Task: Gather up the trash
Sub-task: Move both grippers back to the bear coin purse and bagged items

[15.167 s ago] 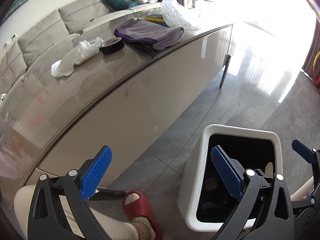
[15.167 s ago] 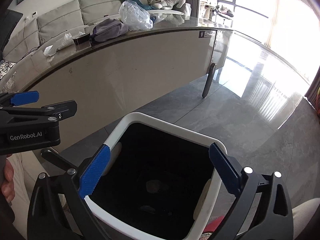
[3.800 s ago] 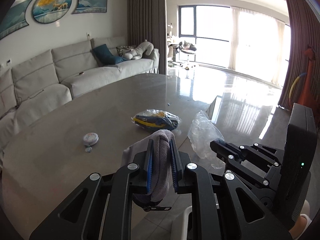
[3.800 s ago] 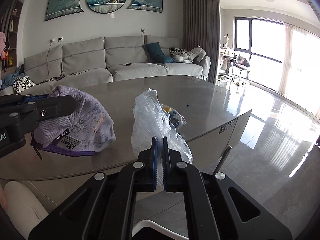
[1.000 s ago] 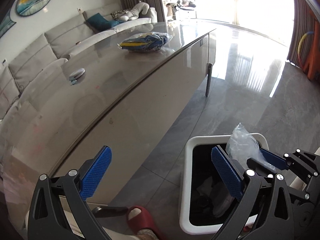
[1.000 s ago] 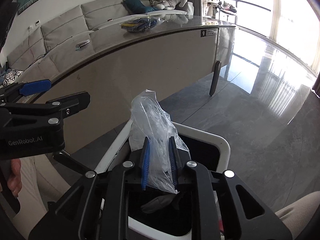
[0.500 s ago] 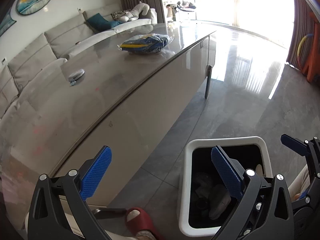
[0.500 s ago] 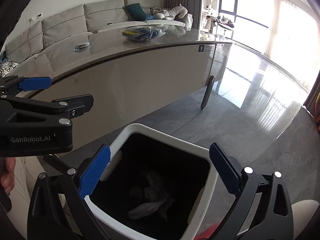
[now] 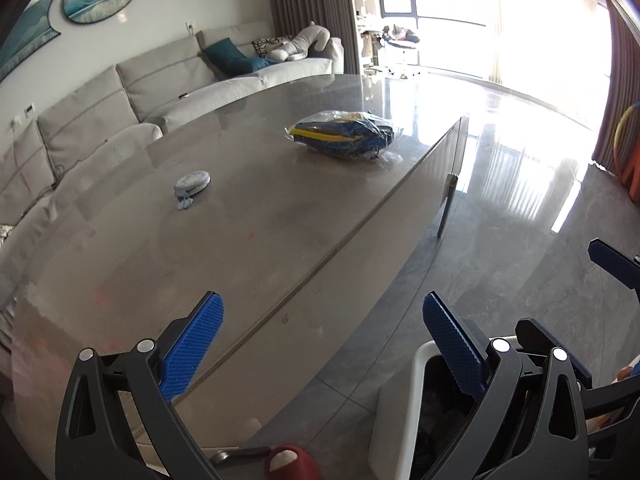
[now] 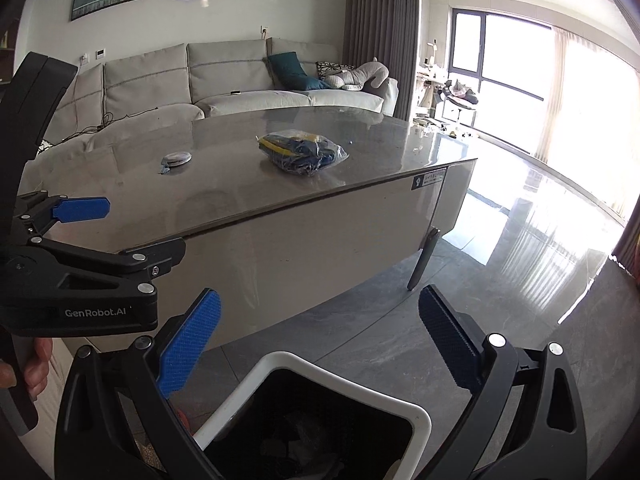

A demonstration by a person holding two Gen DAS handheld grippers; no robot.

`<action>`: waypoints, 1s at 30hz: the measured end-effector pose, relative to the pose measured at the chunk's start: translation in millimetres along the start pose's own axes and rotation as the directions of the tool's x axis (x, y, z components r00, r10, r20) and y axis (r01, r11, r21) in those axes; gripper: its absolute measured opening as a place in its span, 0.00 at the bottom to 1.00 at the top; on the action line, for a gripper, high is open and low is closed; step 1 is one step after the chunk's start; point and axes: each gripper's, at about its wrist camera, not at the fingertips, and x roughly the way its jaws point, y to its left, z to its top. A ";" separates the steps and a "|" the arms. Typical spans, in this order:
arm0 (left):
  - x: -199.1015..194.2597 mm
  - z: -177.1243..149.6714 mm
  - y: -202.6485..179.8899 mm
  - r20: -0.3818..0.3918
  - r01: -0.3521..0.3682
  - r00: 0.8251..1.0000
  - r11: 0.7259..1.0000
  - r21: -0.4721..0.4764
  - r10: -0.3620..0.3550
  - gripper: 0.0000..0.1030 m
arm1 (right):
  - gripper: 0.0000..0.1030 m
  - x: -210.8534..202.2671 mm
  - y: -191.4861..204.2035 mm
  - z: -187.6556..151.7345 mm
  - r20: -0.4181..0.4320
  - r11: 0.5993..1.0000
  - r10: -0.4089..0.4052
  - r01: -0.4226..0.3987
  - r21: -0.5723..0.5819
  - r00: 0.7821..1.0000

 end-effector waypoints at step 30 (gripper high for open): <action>148.2 120.1 171.1 -0.039 -0.099 0.995 0.991 -0.094 0.096 0.95 | 0.96 183.6 89.2 165.2 0.079 0.987 0.123 -0.114 -0.110 0.989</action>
